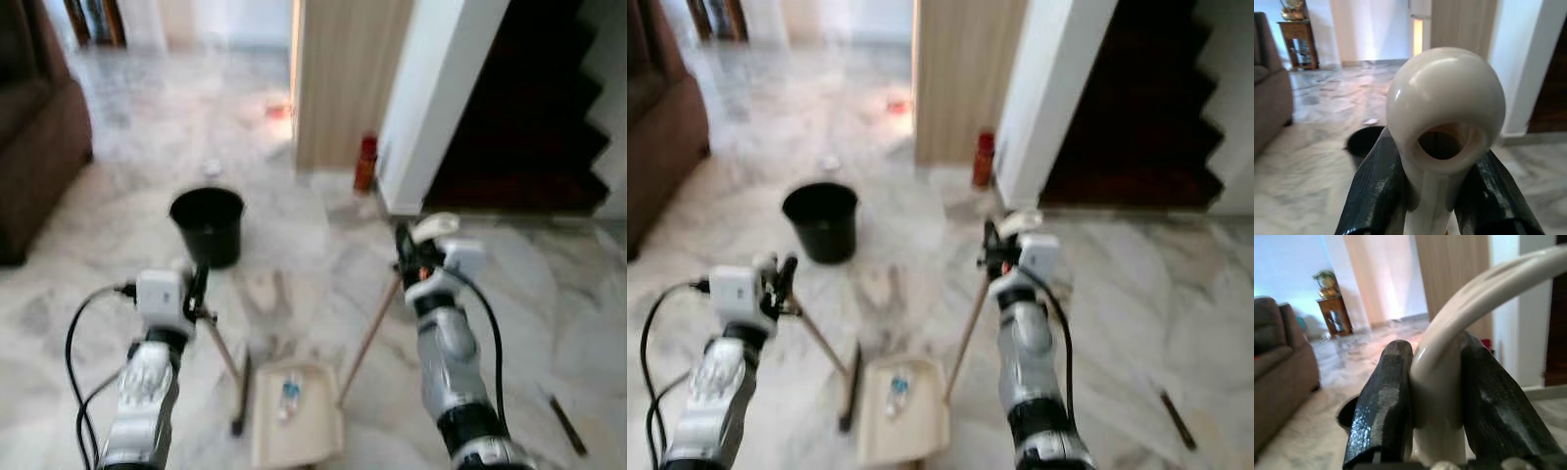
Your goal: Sweep floor
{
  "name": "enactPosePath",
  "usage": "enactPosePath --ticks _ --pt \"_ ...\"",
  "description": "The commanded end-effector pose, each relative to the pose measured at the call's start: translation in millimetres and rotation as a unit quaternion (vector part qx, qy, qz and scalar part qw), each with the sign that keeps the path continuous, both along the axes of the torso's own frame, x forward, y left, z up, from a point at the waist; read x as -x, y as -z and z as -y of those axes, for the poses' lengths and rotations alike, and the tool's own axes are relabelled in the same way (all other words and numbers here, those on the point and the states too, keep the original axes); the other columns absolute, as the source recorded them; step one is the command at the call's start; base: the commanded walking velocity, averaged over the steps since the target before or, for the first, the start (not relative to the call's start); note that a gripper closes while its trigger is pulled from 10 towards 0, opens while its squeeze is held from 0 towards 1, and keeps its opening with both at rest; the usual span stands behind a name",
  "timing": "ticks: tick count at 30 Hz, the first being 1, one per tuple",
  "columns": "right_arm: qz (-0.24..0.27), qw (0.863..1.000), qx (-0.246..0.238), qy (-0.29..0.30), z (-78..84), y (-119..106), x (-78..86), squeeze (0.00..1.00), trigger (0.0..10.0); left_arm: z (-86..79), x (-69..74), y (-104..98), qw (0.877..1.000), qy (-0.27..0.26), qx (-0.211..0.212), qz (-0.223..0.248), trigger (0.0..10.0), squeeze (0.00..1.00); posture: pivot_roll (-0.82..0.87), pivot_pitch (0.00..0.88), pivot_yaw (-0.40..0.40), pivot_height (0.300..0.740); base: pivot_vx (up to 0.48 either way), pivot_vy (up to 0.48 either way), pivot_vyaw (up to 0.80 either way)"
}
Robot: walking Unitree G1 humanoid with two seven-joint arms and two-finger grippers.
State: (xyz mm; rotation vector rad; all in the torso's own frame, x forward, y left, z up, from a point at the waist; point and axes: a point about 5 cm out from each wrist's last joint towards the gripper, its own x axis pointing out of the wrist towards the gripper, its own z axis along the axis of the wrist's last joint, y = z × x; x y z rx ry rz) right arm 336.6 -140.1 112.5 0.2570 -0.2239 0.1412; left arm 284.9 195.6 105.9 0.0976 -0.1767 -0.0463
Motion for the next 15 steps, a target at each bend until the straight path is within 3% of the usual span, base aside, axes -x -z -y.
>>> enactPosePath --ticks 1,15 --pt "0.017 1.000 -0.015 0.019 8.8 -6.5 -0.4 0.00 10.0 6.3 -2.3 -8.6 1.000 0.010 0.001 0.021 10.0 0.00 0.05 0.000 -0.036 0.740 0.000 0.480 0.00" --pt "0.007 1.000 -0.029 0.010 0.1 -4.1 -1.2 0.00 10.0 6.0 -0.4 -8.3 1.000 0.010 -0.001 0.018 10.0 0.00 0.06 0.000 -0.034 0.740 0.000 0.479 0.00"
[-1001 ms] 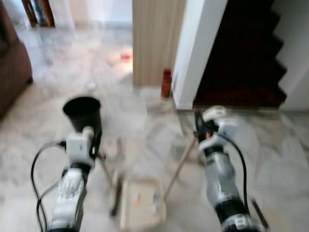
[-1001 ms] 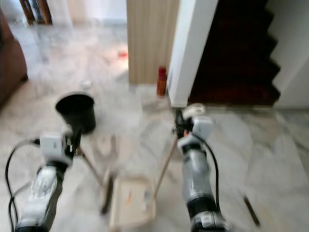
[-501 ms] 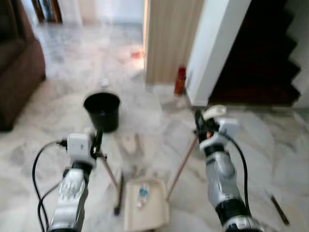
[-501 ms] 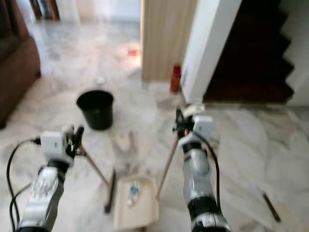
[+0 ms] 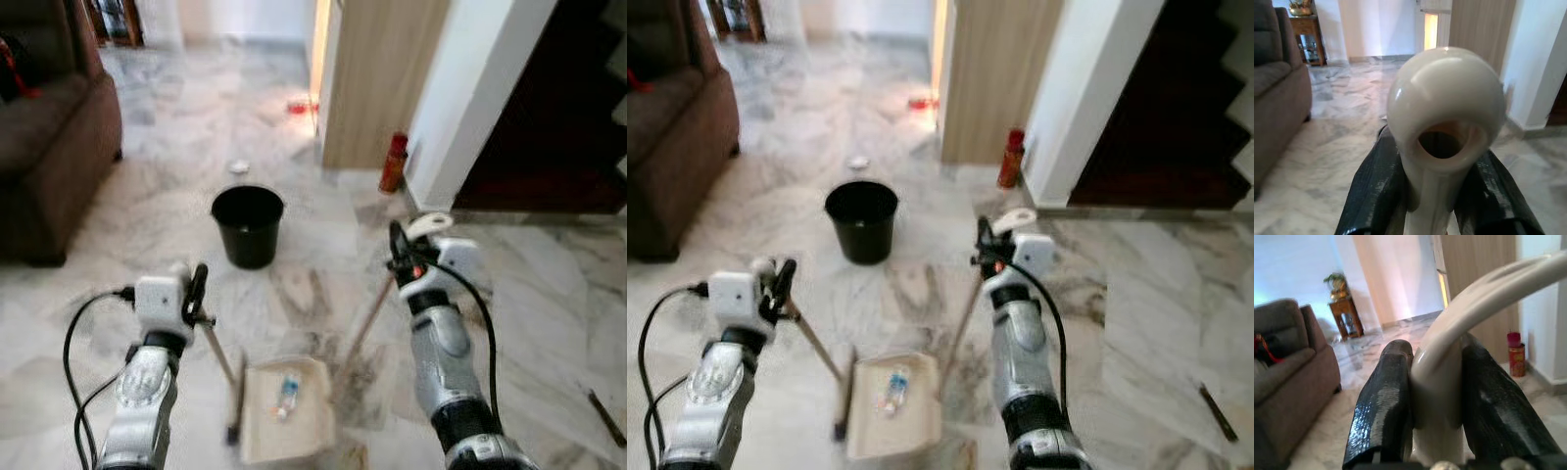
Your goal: Sweep floor
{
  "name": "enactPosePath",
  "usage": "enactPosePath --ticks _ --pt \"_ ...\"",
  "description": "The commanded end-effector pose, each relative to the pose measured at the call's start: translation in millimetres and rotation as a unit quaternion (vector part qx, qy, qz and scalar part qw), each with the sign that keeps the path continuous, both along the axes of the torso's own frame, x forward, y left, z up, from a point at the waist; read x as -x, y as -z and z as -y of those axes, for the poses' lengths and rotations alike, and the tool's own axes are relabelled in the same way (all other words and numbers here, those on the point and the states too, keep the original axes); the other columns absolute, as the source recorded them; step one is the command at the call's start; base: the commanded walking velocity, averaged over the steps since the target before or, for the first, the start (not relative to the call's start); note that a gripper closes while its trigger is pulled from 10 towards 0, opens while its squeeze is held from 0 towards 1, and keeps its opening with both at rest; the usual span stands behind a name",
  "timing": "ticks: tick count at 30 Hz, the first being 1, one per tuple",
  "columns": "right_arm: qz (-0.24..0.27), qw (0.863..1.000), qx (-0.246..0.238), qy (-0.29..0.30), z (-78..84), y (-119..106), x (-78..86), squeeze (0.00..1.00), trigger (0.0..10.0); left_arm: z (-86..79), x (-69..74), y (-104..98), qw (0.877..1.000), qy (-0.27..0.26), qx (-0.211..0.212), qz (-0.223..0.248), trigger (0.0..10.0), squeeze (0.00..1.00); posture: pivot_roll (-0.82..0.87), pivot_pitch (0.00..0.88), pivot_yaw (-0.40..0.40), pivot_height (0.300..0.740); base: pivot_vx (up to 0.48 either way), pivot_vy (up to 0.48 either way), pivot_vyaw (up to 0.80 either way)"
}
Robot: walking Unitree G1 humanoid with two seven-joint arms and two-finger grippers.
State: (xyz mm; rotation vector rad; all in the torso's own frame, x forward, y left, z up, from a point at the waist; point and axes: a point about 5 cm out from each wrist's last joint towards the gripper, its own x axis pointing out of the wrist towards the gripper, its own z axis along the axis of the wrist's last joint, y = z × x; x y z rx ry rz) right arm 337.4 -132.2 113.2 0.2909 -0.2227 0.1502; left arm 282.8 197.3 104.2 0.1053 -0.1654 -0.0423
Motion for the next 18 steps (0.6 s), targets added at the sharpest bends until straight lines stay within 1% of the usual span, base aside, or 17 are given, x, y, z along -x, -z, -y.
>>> enactPosePath --ticks 1,7,11,18 --pt "0.006 1.000 -0.014 0.016 7.2 -2.9 -0.4 0.00 10.0 7.5 -2.5 -10.1 1.000 0.013 0.002 0.023 10.0 0.00 0.06 0.000 -0.033 0.740 0.000 0.480 0.00" --pt "-0.012 0.999 -0.033 0.014 3.7 1.2 -1.2 0.00 10.0 7.1 -2.0 -10.5 1.000 0.015 0.001 0.023 10.0 0.00 0.07 0.000 -0.033 0.740 0.000 0.476 0.00" --pt "-0.015 0.999 -0.037 0.015 3.1 1.7 -1.7 0.00 10.0 7.2 -1.9 -10.6 1.000 0.016 0.000 0.023 10.0 0.00 0.07 0.000 -0.033 0.740 0.000 0.464 0.00" --pt "-0.008 0.999 -0.042 0.015 1.3 -1.8 -3.2 0.00 10.0 8.8 -1.1 -10.4 1.000 0.014 -0.005 0.025 10.0 0.00 0.07 0.000 -0.033 0.740 0.000 0.000 0.00"
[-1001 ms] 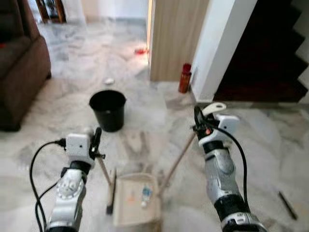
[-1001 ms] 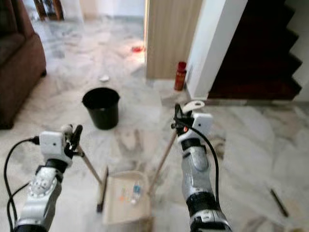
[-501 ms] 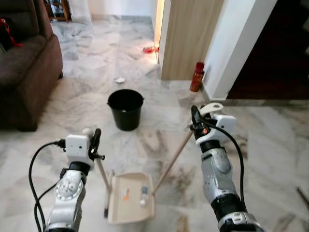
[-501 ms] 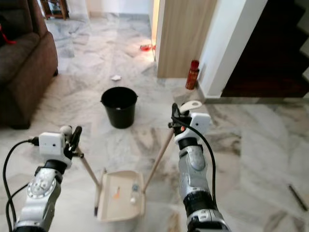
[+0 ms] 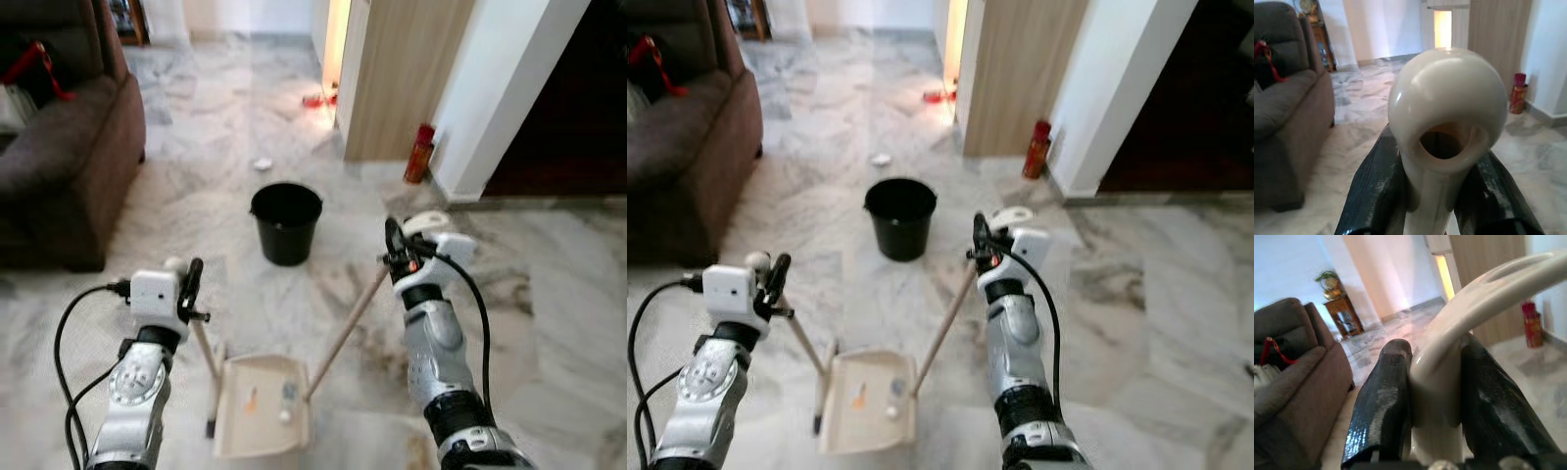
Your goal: Sweep floor
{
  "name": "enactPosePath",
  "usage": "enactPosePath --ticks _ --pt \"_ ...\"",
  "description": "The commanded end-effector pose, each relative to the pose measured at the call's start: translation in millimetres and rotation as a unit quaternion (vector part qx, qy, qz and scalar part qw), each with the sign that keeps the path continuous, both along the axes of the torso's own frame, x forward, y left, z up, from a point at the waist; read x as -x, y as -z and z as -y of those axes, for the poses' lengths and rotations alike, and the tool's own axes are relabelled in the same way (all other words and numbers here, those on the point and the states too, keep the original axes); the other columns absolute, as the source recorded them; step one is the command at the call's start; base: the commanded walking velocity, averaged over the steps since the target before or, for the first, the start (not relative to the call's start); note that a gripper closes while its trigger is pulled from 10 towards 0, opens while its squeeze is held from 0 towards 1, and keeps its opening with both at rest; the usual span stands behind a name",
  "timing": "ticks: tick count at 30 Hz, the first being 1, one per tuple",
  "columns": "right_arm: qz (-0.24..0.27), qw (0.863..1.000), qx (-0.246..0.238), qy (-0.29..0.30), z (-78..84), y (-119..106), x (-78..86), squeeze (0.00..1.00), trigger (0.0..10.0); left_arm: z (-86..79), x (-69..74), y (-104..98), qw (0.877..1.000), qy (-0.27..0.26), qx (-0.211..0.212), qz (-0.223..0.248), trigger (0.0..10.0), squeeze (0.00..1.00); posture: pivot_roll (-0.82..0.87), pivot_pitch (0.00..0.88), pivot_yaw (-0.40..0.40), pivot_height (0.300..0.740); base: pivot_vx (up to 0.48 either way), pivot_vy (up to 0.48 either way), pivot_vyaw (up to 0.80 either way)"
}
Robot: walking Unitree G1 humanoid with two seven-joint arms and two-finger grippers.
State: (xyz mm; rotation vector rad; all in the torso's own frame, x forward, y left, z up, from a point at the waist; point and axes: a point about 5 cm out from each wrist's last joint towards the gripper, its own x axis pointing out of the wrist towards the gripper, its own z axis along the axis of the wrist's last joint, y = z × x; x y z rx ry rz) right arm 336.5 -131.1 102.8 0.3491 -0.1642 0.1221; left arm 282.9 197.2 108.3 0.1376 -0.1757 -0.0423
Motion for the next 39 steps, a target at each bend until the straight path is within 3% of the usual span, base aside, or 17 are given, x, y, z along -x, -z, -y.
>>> enactPosePath --ticks 1,10,22,39 --pt "0.027 1.000 -0.013 0.010 2.3 -13.3 -4.5 0.00 10.0 9.6 -0.8 -6.1 1.000 0.016 0.011 0.019 10.0 0.00 0.07 0.000 -0.033 0.740 0.000 0.000 0.00" --pt "0.051 0.999 -0.009 0.009 2.8 -26.9 -11.6 0.00 10.0 16.7 0.0 -8.0 0.999 0.025 -0.002 0.025 10.0 0.00 0.07 0.000 -0.030 0.740 0.000 0.000 0.00" --pt "0.139 0.989 -0.035 0.025 4.8 -69.2 -21.8 0.00 10.0 21.8 -1.5 -12.3 0.999 0.030 -0.010 0.034 10.0 0.00 0.08 0.000 -0.034 0.740 0.000 0.000 0.00" --pt "0.137 0.989 -0.058 0.025 -0.5 -71.2 -24.7 0.00 10.0 19.6 0.4 -16.5 0.998 0.023 -0.021 0.047 10.0 0.00 0.09 0.000 -0.034 0.740 0.067 0.000 0.00"
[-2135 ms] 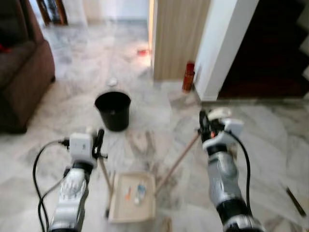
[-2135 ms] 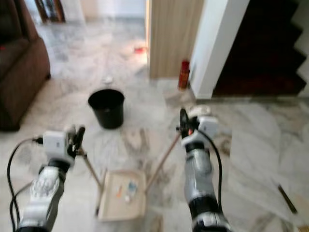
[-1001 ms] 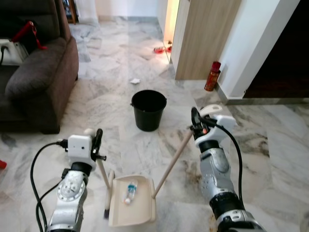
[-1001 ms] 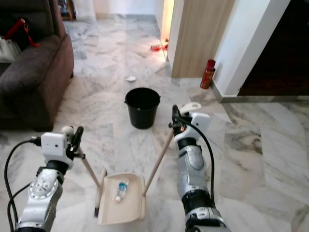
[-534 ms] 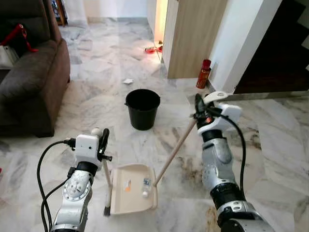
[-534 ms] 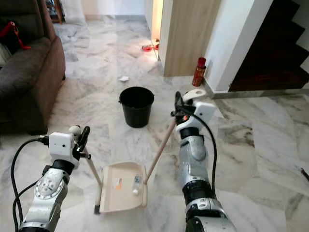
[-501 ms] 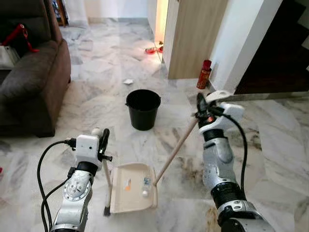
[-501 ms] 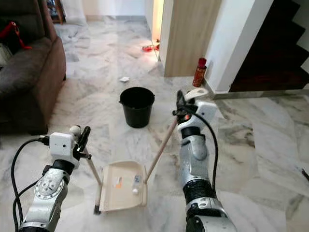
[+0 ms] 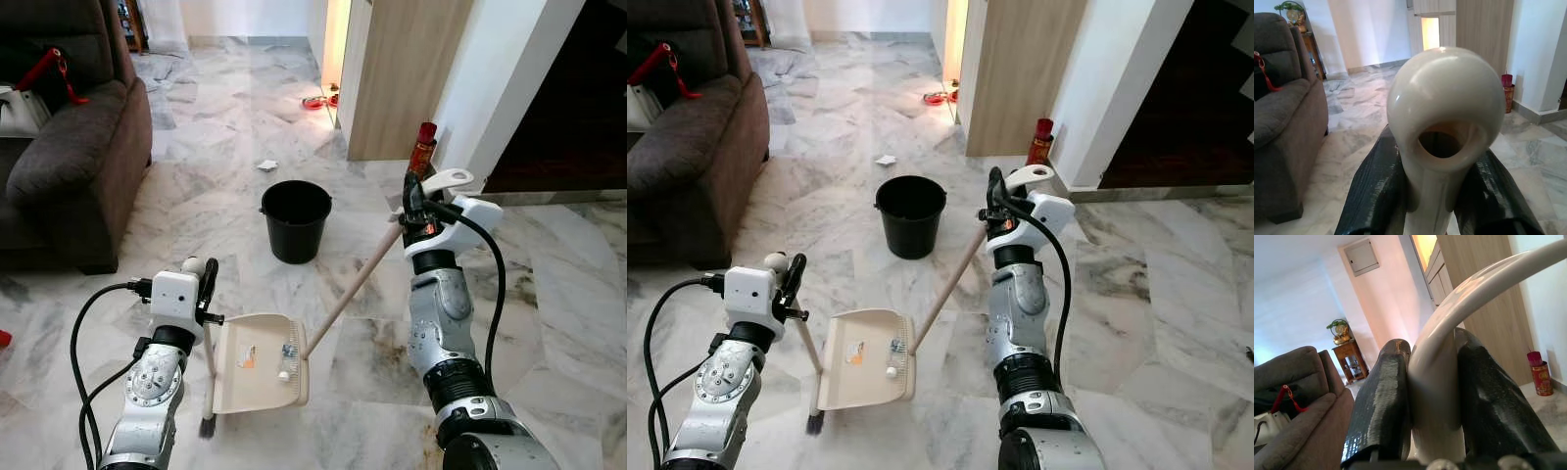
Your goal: Sweep floor
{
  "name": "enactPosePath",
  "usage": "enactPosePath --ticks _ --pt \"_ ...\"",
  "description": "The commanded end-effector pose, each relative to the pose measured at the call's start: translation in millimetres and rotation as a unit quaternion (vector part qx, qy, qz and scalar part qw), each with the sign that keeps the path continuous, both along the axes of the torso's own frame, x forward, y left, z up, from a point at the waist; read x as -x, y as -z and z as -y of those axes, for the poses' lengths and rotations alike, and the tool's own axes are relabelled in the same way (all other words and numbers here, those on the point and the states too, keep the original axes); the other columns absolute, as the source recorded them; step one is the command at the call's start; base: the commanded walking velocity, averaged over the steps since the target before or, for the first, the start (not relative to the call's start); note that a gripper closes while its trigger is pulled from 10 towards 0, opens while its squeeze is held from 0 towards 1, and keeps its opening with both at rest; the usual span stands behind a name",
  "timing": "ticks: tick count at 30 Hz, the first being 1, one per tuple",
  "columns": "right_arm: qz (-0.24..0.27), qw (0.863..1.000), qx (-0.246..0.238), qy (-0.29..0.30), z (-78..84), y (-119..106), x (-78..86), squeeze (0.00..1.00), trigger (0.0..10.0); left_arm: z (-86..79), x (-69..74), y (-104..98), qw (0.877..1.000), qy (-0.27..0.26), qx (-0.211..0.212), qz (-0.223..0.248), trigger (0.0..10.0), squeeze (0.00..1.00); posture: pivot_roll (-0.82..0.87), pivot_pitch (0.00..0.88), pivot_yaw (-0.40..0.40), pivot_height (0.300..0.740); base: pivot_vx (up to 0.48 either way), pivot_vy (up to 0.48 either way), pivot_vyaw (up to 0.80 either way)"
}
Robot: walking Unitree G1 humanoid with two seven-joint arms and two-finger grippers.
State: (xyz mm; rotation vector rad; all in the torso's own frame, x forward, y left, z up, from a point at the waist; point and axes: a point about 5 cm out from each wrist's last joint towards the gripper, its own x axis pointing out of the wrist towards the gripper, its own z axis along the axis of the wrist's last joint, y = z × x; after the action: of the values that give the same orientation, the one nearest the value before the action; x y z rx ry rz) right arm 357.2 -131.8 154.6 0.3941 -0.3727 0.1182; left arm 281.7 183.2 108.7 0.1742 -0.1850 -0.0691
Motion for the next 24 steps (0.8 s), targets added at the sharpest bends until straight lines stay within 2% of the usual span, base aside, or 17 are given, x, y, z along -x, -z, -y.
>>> enactPosePath --ticks 1,12,24 --pt "0.037 0.999 -0.028 0.006 -1.1 -19.1 -3.9 0.00 10.0 5.5 -0.7 -16.1 0.999 0.012 -0.002 0.042 10.0 0.00 0.09 0.000 -0.034 0.740 0.311 0.000 0.00" --pt "0.050 0.998 -0.026 0.008 0.3 -28.2 -7.1 0.00 10.0 -1.8 5.1 -16.2 0.998 -0.013 -0.016 0.051 10.0 0.00 0.09 0.000 -0.034 0.740 0.333 0.000 0.00" --pt "0.041 0.999 -0.035 -0.003 -4.9 -24.0 -6.6 0.00 10.0 -3.6 5.5 -17.5 0.998 -0.016 -0.019 0.054 10.0 0.00 0.10 0.000 -0.034 0.740 0.334 0.000 0.00"
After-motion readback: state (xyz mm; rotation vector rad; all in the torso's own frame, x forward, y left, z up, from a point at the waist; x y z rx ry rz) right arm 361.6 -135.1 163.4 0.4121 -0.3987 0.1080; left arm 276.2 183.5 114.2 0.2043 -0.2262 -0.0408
